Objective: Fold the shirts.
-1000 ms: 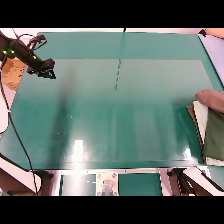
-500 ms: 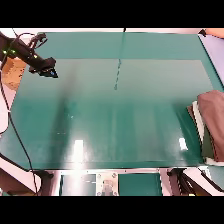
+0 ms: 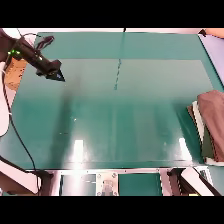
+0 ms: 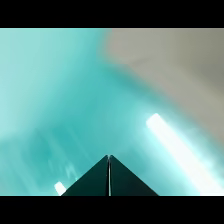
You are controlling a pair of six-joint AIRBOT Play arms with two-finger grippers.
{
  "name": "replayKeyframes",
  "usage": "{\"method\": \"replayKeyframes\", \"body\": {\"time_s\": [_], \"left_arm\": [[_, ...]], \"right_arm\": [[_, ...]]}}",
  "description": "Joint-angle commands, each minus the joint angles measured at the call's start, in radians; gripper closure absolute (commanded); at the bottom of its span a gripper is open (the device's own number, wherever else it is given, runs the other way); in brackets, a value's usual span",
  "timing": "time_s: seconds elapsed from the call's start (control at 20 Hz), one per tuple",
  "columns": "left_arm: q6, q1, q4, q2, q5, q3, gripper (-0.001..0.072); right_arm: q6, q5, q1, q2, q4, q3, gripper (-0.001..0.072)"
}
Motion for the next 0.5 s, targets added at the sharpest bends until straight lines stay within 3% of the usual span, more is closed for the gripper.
{"method": "replayKeyframes", "body": {"time_s": [0.0,0.3,0.45], "left_arm": [[0.004,-0.076,-0.001,0.125,0.073,-0.217,0.0683],[-0.077,-0.174,-0.002,0.523,0.311,-0.773,0.0682],[-0.101,-0.174,0.002,0.614,0.366,-0.869,0.0681]], "right_arm": [[-0.032,-0.092,0.309,0.093,-0.003,-0.111,0.0694],[-0.012,-0.378,0.792,0.21,-0.004,-0.406,0.0694],[-0.045,-0.448,0.904,0.179,-0.02,-0.415,0.0693]]}}
